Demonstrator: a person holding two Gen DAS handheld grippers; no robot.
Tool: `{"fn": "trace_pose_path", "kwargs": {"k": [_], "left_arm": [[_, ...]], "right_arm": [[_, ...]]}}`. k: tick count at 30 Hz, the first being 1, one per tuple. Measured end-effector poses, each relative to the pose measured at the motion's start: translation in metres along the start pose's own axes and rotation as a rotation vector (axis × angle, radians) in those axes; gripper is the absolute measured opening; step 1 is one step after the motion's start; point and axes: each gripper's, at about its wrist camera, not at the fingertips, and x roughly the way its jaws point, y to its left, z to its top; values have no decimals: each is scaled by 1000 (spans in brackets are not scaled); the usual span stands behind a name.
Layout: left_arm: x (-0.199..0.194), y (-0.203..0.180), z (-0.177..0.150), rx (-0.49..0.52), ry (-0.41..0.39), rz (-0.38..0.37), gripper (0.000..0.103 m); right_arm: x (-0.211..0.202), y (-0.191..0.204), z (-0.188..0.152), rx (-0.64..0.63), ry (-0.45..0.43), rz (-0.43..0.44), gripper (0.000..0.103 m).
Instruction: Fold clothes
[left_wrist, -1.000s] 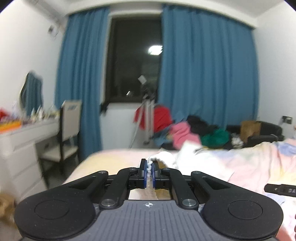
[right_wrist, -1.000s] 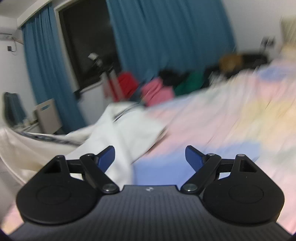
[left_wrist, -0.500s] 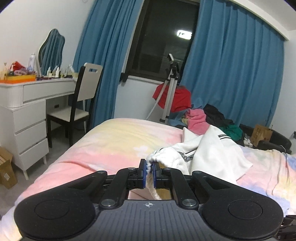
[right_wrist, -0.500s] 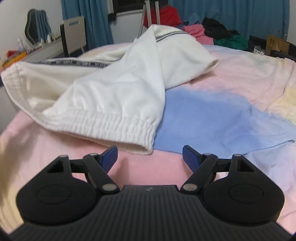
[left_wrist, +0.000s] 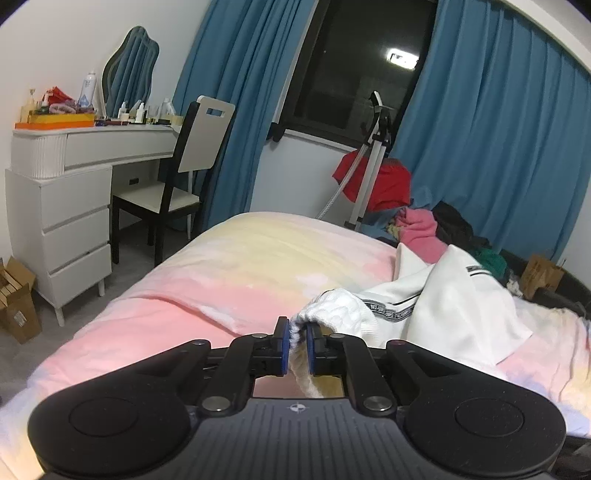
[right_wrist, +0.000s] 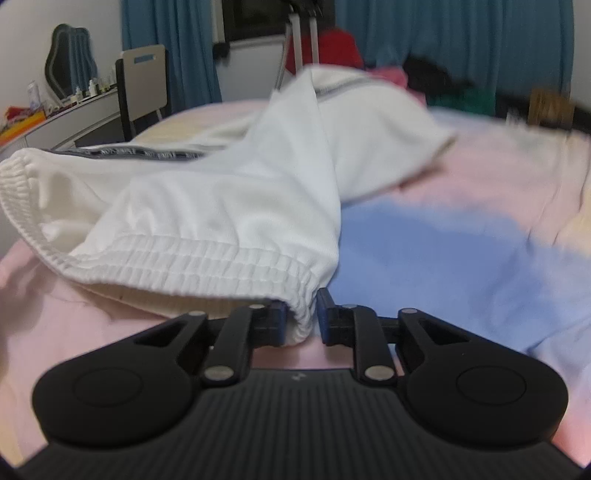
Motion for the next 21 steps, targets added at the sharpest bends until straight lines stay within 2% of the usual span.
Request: {"fn": "trace_pose_path", "kwargs": {"k": [2,7,12,16,18,20,21], "left_arm": [[1,0,1,9,12,11,11],[7,3,-2,31,47,37,13],[17,12,-8,33,94,47,16],[19,16,-11,27,129,38,18],[12,17,-8,4,144,12,27],[6,19,-6,-21,159,-7,44],[0,20,-5,-35,168,-9,48]], "right_arm": [[-12,-3,6,14,-31,10,14],[-45,-15,10,103,-62,117,13],[-40,-16,-2,84,83,175,14],[-34,-19,0,122,130,190,15],[-35,-24,2,164,142,211,17],[-38,-31,4,212,155,245,17],[-40,-35,4,234,167,260,18]]}}
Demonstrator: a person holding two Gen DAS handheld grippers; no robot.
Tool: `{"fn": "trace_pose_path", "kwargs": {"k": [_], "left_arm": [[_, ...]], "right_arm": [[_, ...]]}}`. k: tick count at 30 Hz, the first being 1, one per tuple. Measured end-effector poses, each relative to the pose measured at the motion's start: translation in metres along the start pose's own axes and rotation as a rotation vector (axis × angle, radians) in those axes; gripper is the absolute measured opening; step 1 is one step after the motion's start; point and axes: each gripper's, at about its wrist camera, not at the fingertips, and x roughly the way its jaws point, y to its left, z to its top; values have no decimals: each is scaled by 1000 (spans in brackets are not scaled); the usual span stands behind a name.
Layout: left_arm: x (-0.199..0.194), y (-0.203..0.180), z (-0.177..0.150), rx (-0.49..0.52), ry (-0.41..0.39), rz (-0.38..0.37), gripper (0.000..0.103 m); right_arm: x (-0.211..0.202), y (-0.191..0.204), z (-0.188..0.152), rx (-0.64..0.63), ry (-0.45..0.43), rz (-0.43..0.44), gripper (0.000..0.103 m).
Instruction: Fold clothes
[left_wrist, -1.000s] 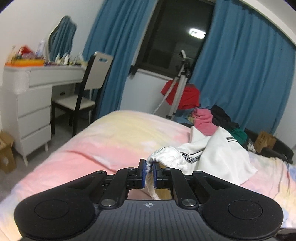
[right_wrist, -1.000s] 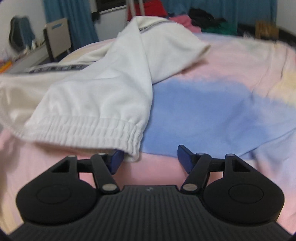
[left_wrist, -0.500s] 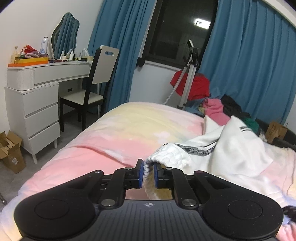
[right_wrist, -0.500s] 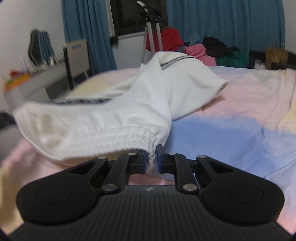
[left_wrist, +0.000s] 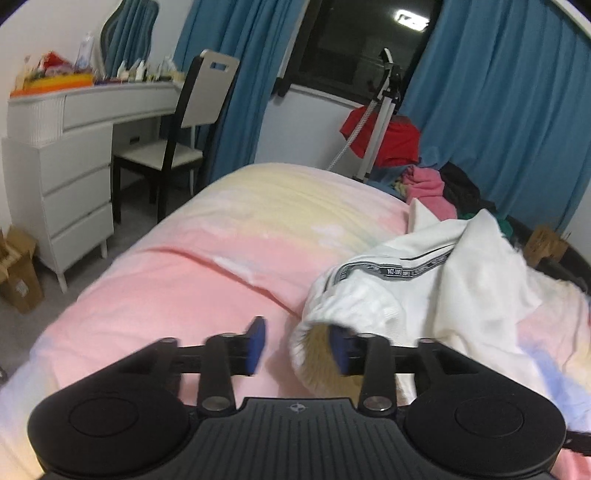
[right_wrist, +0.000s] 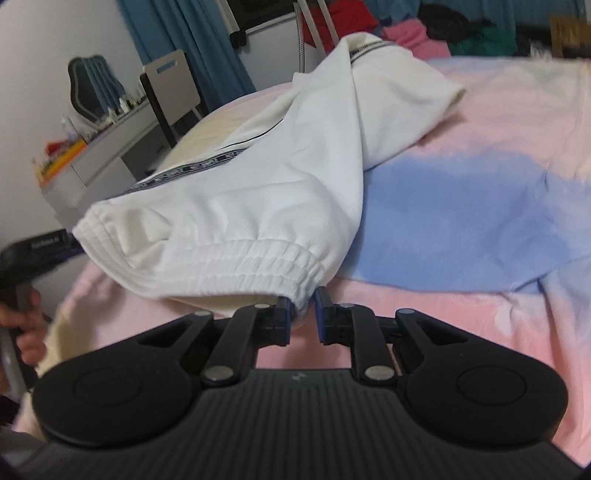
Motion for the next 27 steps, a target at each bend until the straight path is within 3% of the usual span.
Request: {"fn": "trace_pose_path", "kwargs": {"k": [2,4,5,7,11,16,21,24,27], "left_arm": [[-11,0,-1,-15,27,7,59],[-22,2,-4,-16,63,5,78],[-27,3,-6,-10,80,-5,84],[-39,3,-7,1,80,-38,84],[-43,0,-4,5,37,-122,92],[-7,-4,1,-37,42,-128,92],[35,0,-1,-140,70,-160,83],[56,0,-11,-184,88,-178,66],[65,-3,-15,-197,57,-150,46]], "right_arm": [[-6,-7,1,54,18,37,23],[-14,-14,2,114,3,101,33],[-18,-17,2,138,-8,131,48],[-24,-18,3,168,-33,158,69],[-21,-27,3,240,-65,171,71],[8,-51,4,394,-36,174,71],[43,-54,5,413,7,174,71],[60,-47,3,365,28,134,66],[64,-42,1,350,21,152,47]]}}
